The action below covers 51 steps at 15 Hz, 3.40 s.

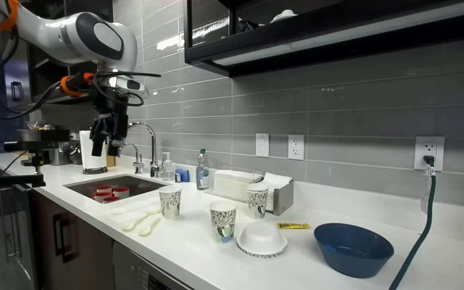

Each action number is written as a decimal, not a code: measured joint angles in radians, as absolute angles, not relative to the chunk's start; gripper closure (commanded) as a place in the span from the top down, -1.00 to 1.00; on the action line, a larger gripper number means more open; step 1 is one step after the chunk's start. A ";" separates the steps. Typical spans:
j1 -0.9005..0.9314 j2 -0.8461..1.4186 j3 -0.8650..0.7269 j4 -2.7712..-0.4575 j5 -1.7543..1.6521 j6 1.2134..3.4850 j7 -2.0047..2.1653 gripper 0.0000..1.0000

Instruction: Place the cup in the other cup

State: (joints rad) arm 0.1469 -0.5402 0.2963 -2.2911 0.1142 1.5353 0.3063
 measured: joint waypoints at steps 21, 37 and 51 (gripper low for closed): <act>-0.080 -0.077 0.115 -1.982 0.044 1.966 0.708 1.00; 0.008 0.231 0.011 -1.958 -0.043 2.534 1.108 0.78; 0.117 0.365 -0.093 -1.732 -0.066 2.353 1.223 -0.43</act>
State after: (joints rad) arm 0.1170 0.3651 -0.0929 -1.7322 -0.0657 2.3527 1.2228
